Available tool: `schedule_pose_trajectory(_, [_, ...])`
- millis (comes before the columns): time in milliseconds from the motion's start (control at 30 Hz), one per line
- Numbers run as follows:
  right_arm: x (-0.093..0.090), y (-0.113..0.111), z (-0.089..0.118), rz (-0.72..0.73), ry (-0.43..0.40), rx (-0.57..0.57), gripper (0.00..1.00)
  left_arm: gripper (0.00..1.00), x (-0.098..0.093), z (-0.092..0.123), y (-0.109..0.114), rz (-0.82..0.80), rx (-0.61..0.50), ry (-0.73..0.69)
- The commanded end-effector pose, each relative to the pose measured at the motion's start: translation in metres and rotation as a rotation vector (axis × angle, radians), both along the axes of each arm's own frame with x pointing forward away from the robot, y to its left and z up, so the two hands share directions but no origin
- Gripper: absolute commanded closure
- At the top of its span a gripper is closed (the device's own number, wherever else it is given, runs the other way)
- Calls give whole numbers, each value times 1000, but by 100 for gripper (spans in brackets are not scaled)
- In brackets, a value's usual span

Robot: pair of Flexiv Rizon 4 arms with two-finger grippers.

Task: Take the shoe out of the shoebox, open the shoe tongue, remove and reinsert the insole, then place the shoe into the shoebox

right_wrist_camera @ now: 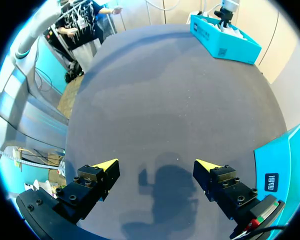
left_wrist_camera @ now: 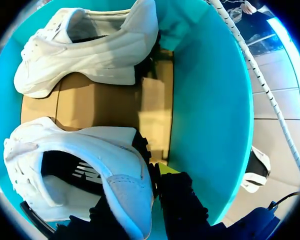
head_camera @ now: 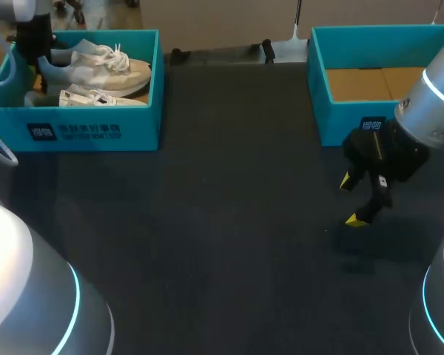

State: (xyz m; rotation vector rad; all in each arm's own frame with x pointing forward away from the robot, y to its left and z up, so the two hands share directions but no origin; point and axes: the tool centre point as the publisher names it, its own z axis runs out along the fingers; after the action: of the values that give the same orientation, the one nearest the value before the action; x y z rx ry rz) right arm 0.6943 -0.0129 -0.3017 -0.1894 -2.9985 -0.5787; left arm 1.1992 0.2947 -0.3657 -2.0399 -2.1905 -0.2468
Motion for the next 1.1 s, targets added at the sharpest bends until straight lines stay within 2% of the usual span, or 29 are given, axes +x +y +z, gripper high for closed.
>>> schedule_pose_trajectory(33, [-1, 0, 0, -2, -1, -4, 0, 88, 7, 0, -2, -6, -5, 11])
schedule_pose_trajectory(100, [-1, 0, 0, -2, -1, -4, 0, 82, 7, 0, -3, -9, -6, 10])
schedule_pose_trajectory(200, [-1, 0, 0, -2, -1, -4, 0, 58, 6, 0, -4, -14, -6, 12])
schedule_pose_trajectory(333, [-1, 0, 0, -2, -1, -4, 0, 58, 7, 1, -7, -17, -6, 14])
schedule_pose_trajectory(467, [-1, 0, 0, -2, -1, -4, 0, 51, 6, 5, -9, -20, -15, 9])
schedule_pose_trajectory(600, [-1, 0, 0, -2, -1, -4, 0, 48, 5, 8, -10, -25, -32, 6])
schedule_pose_trajectory(667, [-1, 0, 0, -2, -1, -4, 0, 38, 3, 10, -12, -29, -35, 5])
schedule_pose_trajectory(767, [-1, 0, 0, -2, -1, -4, 0, 30, 2, 11, -13, -29, -43, 5])
schedule_pose_trajectory(867, [-1, 0, 0, -2, -1, -4, 0, 9, 0, 16, -14, -27, -52, 3])
schedule_pose_trajectory(933, [-1, 0, 0, -2, -1, -4, 0, 0, -2, 22, -13, -25, -68, -2])
schedule_pose_trajectory(1100, [-1, 0, 0, -2, -1, -4, 0, 0, -9, 39, -13, -14, -97, -7])
